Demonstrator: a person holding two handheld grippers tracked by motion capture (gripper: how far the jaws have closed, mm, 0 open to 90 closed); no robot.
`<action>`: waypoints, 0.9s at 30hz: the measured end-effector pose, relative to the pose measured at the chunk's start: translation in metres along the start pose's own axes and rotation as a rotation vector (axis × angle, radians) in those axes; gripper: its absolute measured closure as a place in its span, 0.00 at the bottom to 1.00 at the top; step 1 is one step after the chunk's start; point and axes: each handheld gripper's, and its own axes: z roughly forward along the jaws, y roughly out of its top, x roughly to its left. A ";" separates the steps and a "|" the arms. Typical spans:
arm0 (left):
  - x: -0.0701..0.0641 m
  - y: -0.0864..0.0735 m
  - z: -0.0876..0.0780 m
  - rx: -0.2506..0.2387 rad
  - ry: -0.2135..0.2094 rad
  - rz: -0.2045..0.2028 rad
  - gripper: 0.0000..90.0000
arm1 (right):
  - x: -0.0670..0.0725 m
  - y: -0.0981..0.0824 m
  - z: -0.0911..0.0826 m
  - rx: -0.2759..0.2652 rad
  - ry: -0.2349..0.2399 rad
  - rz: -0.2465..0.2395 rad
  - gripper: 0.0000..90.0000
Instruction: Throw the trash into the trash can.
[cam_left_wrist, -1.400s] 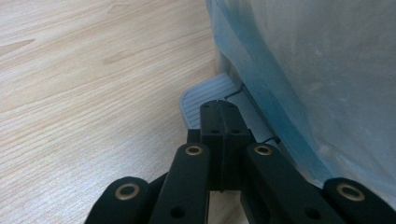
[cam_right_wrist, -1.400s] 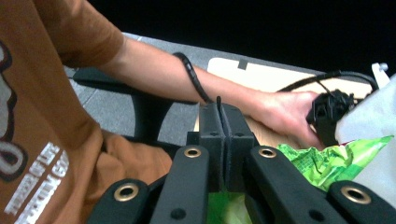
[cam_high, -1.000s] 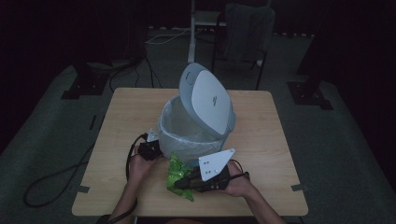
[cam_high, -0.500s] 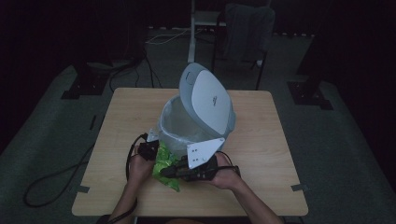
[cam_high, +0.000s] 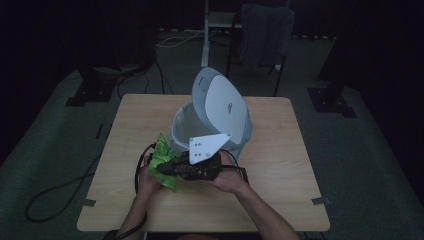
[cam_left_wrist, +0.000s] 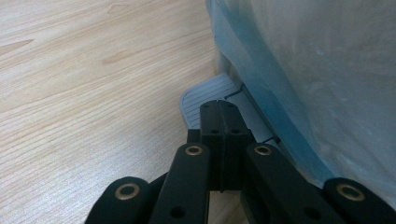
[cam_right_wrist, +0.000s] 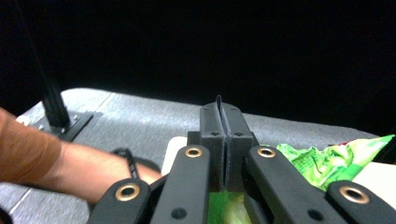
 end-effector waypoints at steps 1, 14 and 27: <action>0.000 0.000 0.000 0.000 -0.001 -0.001 1.00 | -0.001 0.002 0.000 -0.006 -0.007 0.004 0.99; 0.000 0.000 0.000 0.000 0.000 0.001 1.00 | -0.004 0.015 -0.002 -0.031 -0.150 -0.004 0.99; 0.000 0.000 0.000 0.001 0.001 0.002 1.00 | 0.001 0.019 -0.014 -0.055 -0.300 -0.001 0.99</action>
